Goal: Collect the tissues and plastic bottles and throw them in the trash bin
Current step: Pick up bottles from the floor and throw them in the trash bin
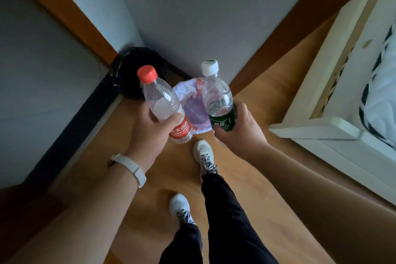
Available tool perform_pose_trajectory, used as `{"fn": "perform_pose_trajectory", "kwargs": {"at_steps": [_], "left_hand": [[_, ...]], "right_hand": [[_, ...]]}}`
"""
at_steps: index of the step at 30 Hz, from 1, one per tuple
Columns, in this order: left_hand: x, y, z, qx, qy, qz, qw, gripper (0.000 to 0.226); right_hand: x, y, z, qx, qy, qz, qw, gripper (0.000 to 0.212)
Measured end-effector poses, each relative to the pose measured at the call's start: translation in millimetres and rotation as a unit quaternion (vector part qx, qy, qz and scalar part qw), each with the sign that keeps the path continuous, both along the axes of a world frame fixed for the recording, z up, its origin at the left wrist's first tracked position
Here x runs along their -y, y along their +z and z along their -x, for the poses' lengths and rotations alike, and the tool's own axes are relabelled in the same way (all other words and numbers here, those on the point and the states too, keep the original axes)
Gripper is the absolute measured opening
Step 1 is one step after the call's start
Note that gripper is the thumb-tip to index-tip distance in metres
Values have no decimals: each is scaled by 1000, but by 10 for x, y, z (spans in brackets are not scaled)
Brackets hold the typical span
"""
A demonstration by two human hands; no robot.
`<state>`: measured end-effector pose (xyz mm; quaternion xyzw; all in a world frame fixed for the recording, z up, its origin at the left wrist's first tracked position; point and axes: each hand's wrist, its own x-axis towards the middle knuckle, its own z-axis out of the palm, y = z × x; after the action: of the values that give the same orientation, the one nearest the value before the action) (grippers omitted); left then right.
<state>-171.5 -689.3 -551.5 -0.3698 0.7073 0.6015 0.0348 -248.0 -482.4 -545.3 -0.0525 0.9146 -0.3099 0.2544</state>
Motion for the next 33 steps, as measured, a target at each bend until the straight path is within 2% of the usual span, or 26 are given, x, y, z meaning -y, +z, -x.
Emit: {"fn": "perform_pose_trajectory", "kwargs": {"at_steps": [4,10,17,21,26,30,33], "left_hand": [[-39,-1058,421,36,11,-16,999,47],[-81,-2420,854,61,26,0,998,52],[-208,-3462,1007,96,-29,74,992,66],[-249,-3577,972,92,-34,74,992,68],[-177,-3345,862,87,-109,121,983,54],[-37,-2952,785,54,-207,206,955,49],[100,-2587,713,15,-283,277,918,48]], "right_hand": [[115,-1012,466,27,-8,-3,1000,81],[264,-2309,976,36,-16,-4,999,79],[349,-3373,1045,68,4,-18,998,83],[277,-3597,946,58,24,-32,998,71],[155,-3482,880,60,80,-70,993,73],[140,-3105,884,28,131,-115,984,65],[195,-2671,882,-15,187,-136,973,62]]}}
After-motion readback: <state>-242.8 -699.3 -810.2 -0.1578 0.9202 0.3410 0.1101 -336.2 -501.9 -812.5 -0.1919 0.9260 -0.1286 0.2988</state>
